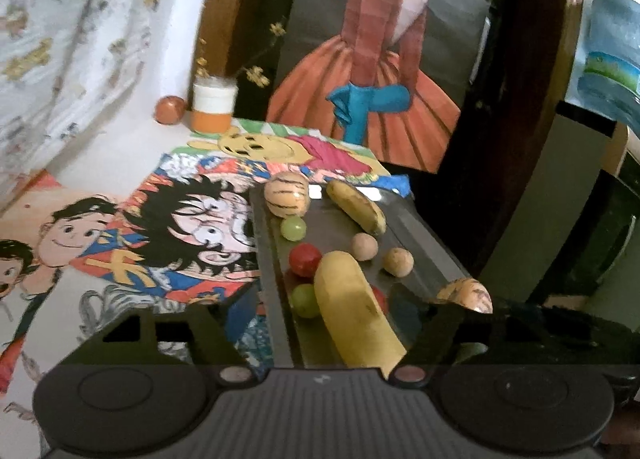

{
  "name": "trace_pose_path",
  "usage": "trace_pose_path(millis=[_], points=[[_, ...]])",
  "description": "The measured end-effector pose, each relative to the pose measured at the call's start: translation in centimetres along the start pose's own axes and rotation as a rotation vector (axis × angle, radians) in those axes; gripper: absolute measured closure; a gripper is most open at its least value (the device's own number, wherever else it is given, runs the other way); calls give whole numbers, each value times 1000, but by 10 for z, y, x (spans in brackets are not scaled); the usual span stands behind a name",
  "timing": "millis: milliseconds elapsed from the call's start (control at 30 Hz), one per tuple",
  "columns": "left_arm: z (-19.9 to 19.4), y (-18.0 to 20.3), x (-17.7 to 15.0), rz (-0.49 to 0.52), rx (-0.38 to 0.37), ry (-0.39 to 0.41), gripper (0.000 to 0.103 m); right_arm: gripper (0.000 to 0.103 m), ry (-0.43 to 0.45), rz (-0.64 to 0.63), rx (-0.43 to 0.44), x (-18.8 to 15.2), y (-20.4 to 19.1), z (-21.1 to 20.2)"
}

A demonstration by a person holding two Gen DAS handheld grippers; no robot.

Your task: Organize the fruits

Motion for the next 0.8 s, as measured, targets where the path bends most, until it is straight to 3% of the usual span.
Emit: trace_pose_path(millis=[233, 667, 800], points=[[-21, -8, -6, -18, 49, 49, 1, 27, 42, 13, -14, -1, -6, -17], [-68, -26, -24, 2, 115, 107, 0, 1, 114, -32, -30, 4, -34, -57], [-82, -31, -31, 20, 134, 118, 0, 1, 134, -46, -32, 4, -45, -70]])
Point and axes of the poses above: each gripper's, at about its wrist camera, not at the fingertips, and z roughly the way its jaws point, y to its right, x to its top, the point moved 7 cm from there along z, roughly the way its jaws point, and after that the axes turned 3 degrees about x, right-handed, at the moved point
